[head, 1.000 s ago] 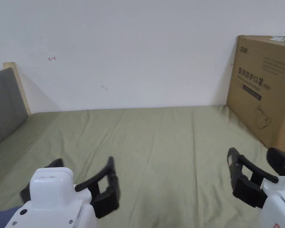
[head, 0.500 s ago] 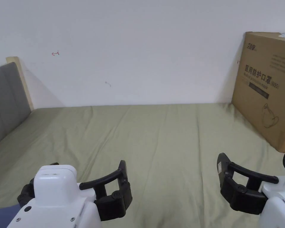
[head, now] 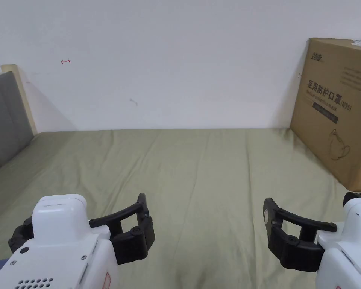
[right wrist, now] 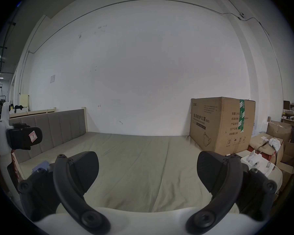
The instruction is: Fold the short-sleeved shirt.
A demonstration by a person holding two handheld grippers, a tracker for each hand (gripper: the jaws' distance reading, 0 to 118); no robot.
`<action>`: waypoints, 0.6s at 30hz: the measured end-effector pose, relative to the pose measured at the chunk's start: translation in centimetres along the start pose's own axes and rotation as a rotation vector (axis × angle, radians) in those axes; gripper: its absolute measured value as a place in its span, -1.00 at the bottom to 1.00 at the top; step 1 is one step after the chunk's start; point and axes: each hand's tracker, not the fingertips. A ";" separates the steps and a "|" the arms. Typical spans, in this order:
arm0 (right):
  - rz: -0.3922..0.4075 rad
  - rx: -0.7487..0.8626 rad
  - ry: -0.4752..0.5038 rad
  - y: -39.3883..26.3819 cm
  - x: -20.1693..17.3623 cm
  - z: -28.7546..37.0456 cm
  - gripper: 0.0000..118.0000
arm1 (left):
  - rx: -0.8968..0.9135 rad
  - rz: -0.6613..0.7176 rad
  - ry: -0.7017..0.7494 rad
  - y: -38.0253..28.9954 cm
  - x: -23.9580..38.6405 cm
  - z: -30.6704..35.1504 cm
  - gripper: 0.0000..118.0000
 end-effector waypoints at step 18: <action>0.003 -0.046 -0.006 -1.1 -0.7 -0.6 0.95 | -0.139 -0.005 0.105 -1.0 0.1 -1.3 1.00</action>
